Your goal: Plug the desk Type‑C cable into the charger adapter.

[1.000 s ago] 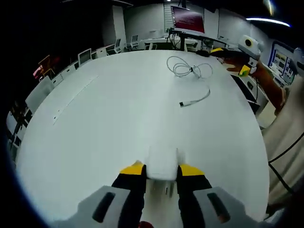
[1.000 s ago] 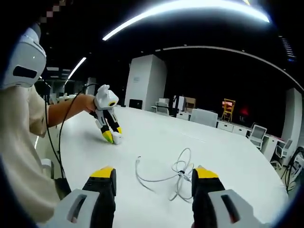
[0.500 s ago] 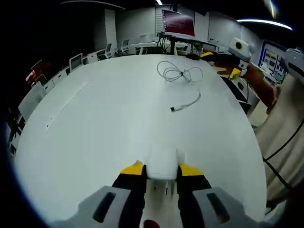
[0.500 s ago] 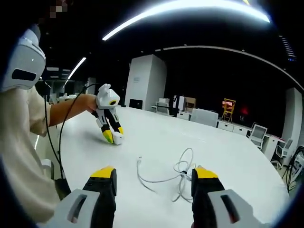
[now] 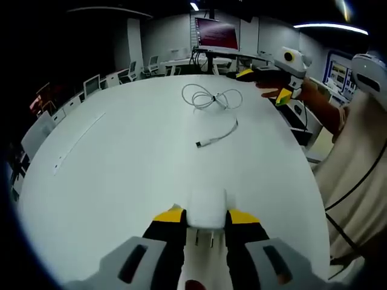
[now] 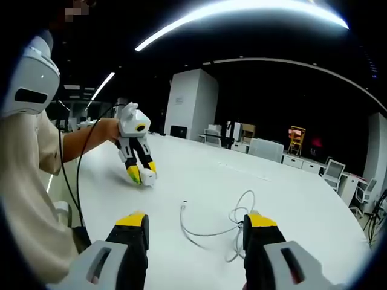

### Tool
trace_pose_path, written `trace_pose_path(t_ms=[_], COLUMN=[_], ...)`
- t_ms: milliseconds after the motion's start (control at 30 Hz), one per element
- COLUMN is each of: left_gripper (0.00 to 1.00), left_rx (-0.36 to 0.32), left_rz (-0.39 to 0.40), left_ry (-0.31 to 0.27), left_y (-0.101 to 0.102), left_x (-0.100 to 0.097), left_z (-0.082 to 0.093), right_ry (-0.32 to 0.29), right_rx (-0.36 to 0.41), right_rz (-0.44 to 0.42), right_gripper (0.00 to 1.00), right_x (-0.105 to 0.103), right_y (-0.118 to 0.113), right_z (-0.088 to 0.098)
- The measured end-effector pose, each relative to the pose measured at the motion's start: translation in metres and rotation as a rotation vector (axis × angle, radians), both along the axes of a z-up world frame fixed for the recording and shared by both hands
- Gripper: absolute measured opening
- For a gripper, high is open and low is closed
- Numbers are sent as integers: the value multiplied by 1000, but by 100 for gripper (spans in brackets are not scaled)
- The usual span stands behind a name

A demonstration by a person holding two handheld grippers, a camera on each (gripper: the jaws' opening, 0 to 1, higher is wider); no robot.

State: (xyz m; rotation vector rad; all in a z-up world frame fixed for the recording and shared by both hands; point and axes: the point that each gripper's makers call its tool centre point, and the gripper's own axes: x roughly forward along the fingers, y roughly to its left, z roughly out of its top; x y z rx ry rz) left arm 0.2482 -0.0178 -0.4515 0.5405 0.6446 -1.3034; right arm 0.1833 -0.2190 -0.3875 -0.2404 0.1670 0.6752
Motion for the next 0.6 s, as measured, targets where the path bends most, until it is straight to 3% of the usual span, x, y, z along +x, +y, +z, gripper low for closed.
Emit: trace_pose_path(t_ms=[433,600], left_gripper=[27,33], left_rx=[-5,2], left_rz=[-40,-38], left_ry=[6,28], left_y=[0,0], left_x=[-4,-6], left_z=[-7,-8], right_ry=[-3,-4], right_rx=[-6,-5], right_rz=[10,12], right_gripper=[63,63], right_x=[0,0], right_y=[5,6], right_z=[1,1])
